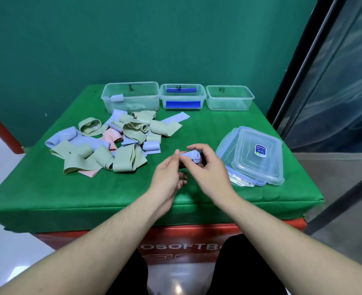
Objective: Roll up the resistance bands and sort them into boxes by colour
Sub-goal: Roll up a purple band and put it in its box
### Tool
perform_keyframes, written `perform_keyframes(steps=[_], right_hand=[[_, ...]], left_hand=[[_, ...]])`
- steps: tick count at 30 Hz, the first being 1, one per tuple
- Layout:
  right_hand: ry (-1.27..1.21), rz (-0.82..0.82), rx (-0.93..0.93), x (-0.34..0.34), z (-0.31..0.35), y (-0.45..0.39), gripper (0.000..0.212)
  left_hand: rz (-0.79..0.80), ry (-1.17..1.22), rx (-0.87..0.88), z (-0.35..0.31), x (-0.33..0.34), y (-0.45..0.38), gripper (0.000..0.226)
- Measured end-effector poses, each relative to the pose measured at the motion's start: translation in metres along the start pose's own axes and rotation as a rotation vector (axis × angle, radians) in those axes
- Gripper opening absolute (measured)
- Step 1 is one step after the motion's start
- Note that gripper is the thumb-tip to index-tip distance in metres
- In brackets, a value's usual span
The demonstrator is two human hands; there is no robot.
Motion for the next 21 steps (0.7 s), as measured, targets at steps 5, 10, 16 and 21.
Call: perform_keyframes(steps=[5, 10, 16, 21], right_hand=[[-0.077, 0.129, -0.031, 0.003, 0.025, -0.003, 0.029], [0.177, 0.195, -0.207, 0.002, 0.046, -0.013, 0.033], [0.303, 0.209, -0.282, 0.015, 0.062, -0.032, 0.027], [0.21, 0.294, -0.2, 0.032, 0.07, -0.059, 0.023]], left_hand=[[-0.012, 0.158, -0.038, -0.016, 0.004, 0.002, 0.029], [0.064, 0.083, -0.101, -0.032, 0.005, 0.0, 0.012], [0.108, 0.035, -0.196, -0.046, 0.0, -0.005, 0.018], [0.095, -0.086, -0.116, -0.082, -0.016, -0.024, 0.023]])
Point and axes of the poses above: each hand's wrist, its own y-axis away from the middle knuckle, its own x-axis out of the palm, z = x × y, the point moved 5 cm from there along -y, towards the middle knuckle, and after that the axes turned 9 degrees about y, right-handed, at the moved point
